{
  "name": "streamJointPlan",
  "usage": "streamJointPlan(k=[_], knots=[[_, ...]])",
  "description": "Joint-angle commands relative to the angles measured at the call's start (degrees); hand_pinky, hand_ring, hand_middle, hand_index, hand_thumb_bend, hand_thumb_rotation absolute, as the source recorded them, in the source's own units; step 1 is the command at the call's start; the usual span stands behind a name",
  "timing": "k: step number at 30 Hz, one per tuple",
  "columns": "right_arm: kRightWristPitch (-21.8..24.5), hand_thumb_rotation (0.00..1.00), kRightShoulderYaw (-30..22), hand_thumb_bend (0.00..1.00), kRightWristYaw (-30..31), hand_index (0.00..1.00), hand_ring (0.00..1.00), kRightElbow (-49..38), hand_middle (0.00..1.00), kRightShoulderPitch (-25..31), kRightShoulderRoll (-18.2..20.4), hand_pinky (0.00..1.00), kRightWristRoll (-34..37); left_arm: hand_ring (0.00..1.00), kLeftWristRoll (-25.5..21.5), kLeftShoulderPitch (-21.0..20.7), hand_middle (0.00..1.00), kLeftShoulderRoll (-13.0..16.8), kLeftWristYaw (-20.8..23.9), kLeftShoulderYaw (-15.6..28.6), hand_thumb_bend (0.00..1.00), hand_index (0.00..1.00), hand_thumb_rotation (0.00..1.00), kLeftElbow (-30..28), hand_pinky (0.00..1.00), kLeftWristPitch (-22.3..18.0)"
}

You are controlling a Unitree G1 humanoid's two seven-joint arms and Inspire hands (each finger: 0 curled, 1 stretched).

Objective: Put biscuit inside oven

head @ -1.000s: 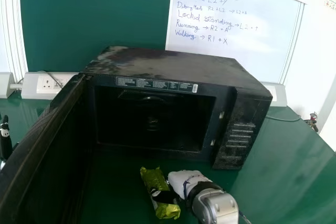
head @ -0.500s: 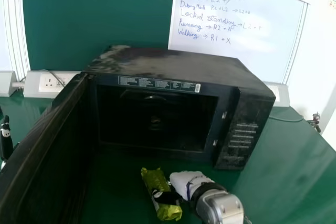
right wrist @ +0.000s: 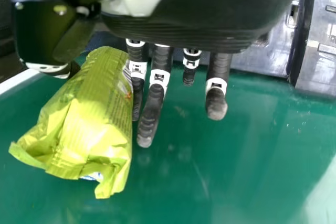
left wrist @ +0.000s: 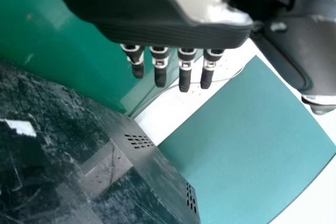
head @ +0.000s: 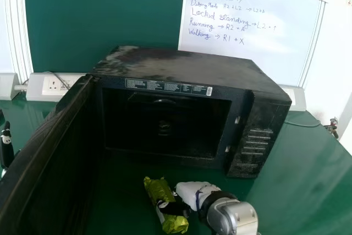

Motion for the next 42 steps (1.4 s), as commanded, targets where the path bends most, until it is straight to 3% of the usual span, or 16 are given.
streamJointPlan(k=[1, 13, 21, 28, 42], knots=[[0.20, 0.17, -0.81, 0.61, 0.08, 0.69, 0.18, -0.03, 0.30, -2.01, 0.34, 0.10, -0.47, 0.73, -0.43, -0.60, 0.77, -0.13, 0.14, -0.39, 0.63, 0.78, 0.00, 0.17, 0.66, -0.22], [1.25, 0.12, -2.01, 0.63, -0.51, 0.59, 0.18, 0.80, 0.30, -3.86, 1.54, 0.10, -1.61, 0.73, -0.54, -0.51, 0.77, 0.28, -0.05, -0.21, 0.63, 0.78, 0.00, 0.47, 0.66, -0.04], [1.78, 0.12, -2.55, 0.62, -0.81, 0.66, 0.20, 2.43, 0.32, -6.29, 2.11, 0.12, -2.40, 0.73, -0.85, -0.30, 0.77, 0.14, -0.08, -0.07, 0.62, 0.79, 0.00, 0.16, 0.66, -0.02], [2.00, 0.08, -2.68, 0.62, -1.16, 0.69, 0.17, 4.00, 0.29, -8.75, 2.09, 0.09, -2.84, 0.73, -0.69, -0.06, 0.77, 0.18, -0.64, -0.13, 0.63, 0.78, 0.00, 0.07, 0.66, -0.21], [2.24, 0.17, -3.11, 0.62, -2.48, 0.69, 0.16, 4.64, 0.29, -10.14, 2.07, 0.09, -2.14, 0.73, -0.79, 0.00, 0.77, 0.28, -0.82, -0.08, 0.62, 0.79, 0.00, 0.22, 0.66, -0.30]])
